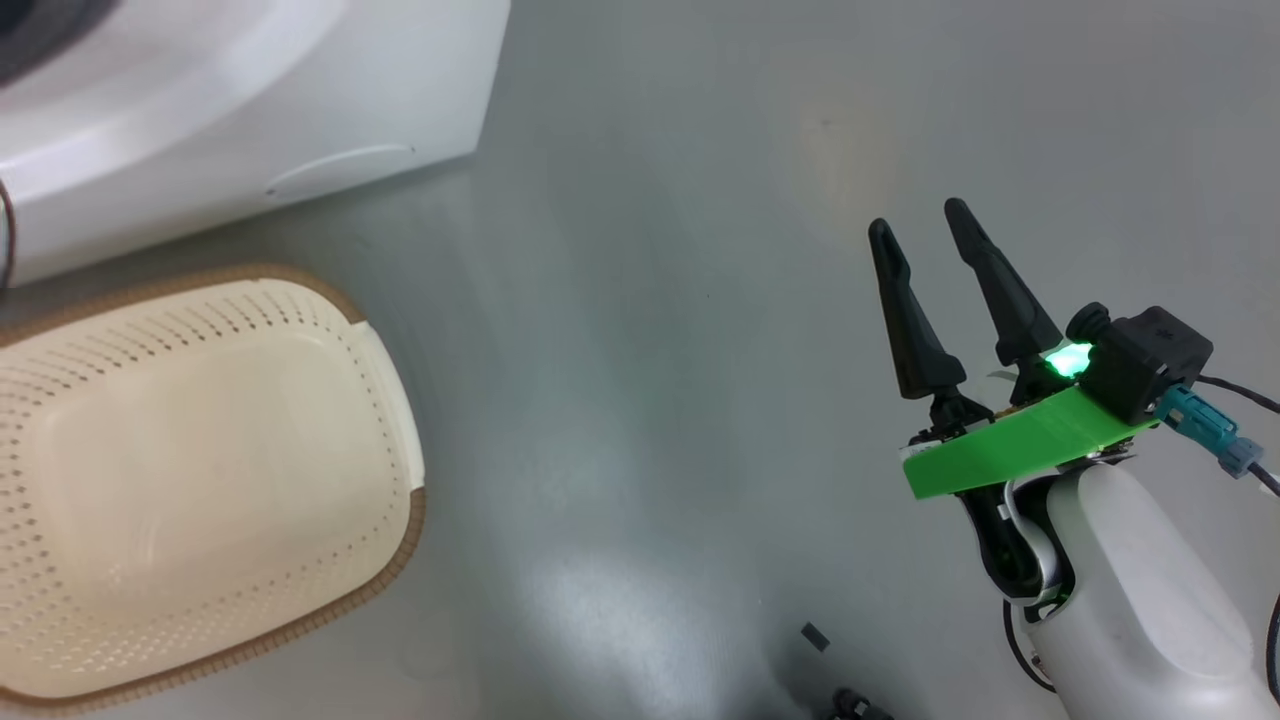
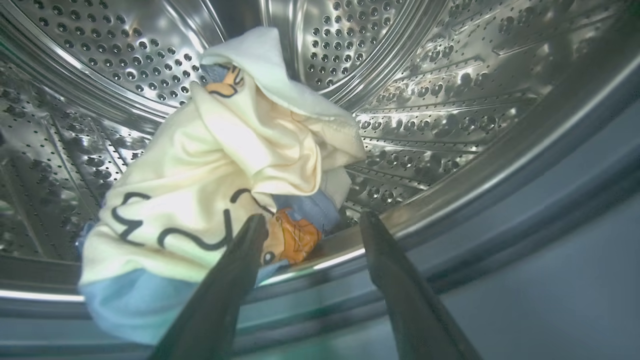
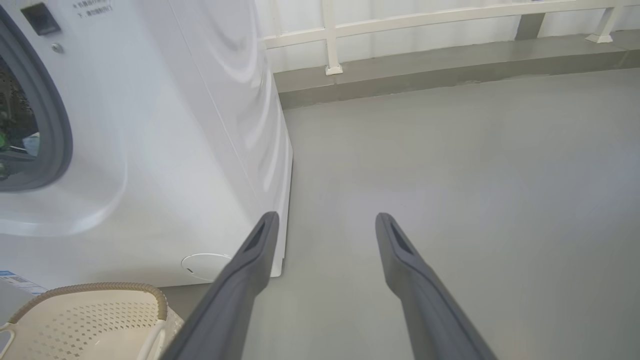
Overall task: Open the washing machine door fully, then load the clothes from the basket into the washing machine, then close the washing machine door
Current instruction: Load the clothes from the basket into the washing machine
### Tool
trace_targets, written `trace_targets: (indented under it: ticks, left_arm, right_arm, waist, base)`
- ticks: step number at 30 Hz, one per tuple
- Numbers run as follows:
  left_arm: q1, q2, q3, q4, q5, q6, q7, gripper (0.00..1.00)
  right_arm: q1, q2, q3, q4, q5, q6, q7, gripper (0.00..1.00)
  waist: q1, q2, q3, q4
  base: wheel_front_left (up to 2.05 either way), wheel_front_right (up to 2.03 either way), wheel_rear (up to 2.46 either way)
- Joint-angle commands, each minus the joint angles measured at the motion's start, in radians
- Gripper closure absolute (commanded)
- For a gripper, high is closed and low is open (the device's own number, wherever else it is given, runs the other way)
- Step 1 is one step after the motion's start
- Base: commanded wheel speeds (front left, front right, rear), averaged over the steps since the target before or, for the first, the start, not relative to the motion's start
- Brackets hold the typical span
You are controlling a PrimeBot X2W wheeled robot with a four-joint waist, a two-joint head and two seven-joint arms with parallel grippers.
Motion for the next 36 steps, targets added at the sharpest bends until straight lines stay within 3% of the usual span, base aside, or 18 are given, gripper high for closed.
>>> trace_targets:
  ticks: [1,9,28,36]
  left_arm:
    - [0.032,0.036,0.008,-0.015,-0.007,-0.004,-0.02,0.0]
    - [0.184,0.006,0.02,-0.042,-0.031,-0.02,-0.051,0.0]
    - [0.719,-0.1,0.171,-0.512,-0.033,-0.018,-0.053,0.0]
    - [0.935,-0.144,0.225,-0.685,0.016,-0.02,-0.053,0.0]
  right_arm:
    - [0.013,-0.017,0.014,-0.01,0.0,0.004,-0.008,0.0]
    - [0.029,-0.036,0.015,0.008,0.014,0.004,-0.008,0.0]
    - [0.112,-0.113,0.007,0.043,0.051,0.004,-0.008,0.0]
    - [0.159,-0.135,-0.004,0.043,0.064,0.004,-0.008,0.0]
  waist:
    - [0.0001,-0.0001,-0.048,0.011]
    - [0.0001,-0.0001,-0.159,0.046]
    - [0.0001,-0.0001,-0.434,0.173]
    - [0.0001,-0.0001,-0.51,0.222]
  base:
    - [0.0,0.0,0.0]
    - [0.0,0.0,0.0]
    - [0.0,0.0,0.0]
    - [0.0,0.0,0.0]
